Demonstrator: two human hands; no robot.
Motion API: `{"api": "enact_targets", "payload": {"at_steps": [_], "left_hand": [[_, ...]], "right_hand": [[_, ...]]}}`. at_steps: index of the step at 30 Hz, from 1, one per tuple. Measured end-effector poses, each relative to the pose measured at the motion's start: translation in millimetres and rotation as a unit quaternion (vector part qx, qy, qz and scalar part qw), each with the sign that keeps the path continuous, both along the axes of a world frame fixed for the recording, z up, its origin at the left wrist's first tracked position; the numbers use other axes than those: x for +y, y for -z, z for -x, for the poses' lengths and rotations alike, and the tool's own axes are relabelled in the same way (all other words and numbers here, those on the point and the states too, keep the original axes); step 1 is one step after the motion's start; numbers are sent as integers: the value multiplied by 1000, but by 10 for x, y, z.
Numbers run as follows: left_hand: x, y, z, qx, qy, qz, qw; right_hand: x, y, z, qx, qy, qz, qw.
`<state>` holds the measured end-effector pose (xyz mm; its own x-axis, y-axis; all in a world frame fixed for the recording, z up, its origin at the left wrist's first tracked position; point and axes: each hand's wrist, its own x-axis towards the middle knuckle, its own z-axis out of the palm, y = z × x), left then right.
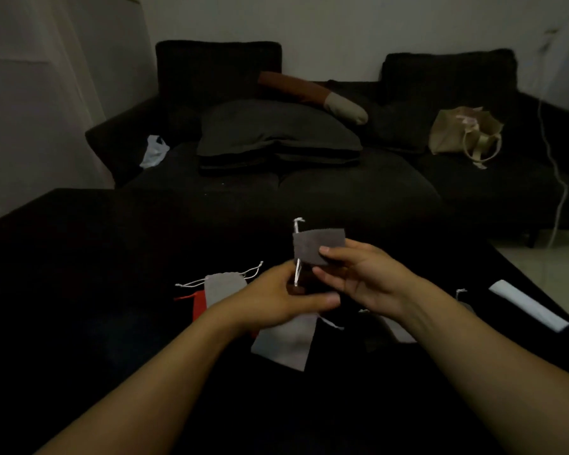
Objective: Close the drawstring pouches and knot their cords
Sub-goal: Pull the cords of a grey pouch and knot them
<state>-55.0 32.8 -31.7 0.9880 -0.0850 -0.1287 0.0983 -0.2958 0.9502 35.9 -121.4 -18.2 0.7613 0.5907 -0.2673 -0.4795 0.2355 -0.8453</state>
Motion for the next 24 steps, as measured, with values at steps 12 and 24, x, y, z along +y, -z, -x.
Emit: {"api": "enact_targets", "payload": {"at_steps": [12, 24], "left_hand": [[-317, -26, -218, -130, -127, -45, 982], [-264, -69, -185, -133, -51, -88, 986]], "right_hand": [[-421, 12, 37, -192, 17, 135, 972], [-367, 46, 47, -140, 102, 91, 981]]}}
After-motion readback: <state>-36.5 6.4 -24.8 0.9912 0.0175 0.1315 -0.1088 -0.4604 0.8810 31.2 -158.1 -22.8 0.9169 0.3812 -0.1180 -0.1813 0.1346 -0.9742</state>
